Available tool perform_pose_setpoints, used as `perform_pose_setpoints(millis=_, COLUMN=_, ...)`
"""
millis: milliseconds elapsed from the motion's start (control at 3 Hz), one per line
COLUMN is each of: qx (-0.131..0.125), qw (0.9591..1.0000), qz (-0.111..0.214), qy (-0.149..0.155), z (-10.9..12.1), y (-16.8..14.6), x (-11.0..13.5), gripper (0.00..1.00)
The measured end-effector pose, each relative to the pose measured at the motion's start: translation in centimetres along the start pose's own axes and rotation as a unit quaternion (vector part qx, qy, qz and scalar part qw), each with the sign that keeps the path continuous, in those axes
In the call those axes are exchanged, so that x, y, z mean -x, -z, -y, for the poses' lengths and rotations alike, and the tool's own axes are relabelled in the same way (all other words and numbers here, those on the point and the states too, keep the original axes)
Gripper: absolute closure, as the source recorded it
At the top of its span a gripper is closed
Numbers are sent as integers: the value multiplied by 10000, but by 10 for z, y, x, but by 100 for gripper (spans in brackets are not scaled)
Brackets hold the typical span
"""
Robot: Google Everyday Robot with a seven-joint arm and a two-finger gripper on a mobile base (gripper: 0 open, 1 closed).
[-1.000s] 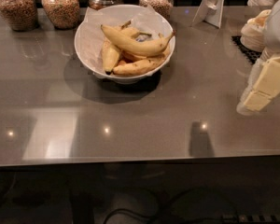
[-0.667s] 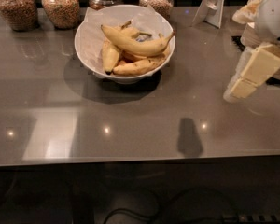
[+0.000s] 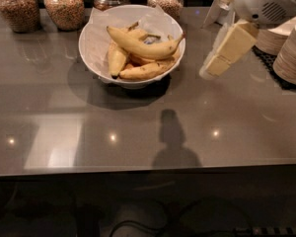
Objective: Pick banana from white bowl
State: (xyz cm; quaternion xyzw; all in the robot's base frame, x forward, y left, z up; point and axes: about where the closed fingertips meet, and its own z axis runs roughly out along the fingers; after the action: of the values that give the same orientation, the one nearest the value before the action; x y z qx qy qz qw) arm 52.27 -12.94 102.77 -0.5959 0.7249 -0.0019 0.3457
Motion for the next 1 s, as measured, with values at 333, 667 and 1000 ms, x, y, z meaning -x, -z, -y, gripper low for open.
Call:
perform_pose_setpoints(millis=333, qx=182, qw=9989, qz=417, qy=82, z=28, y=-60, x=48, gripper=0)
perform_pose_setpoints(millis=667, qx=156, qw=9986, qz=485, qy=129, z=26, y=-73, x=52, gripper=0)
perform_pose_setpoints(millis=1000, qx=169, qw=9983, qz=535, qy=130, z=26, y=-90, x=56, gripper=0)
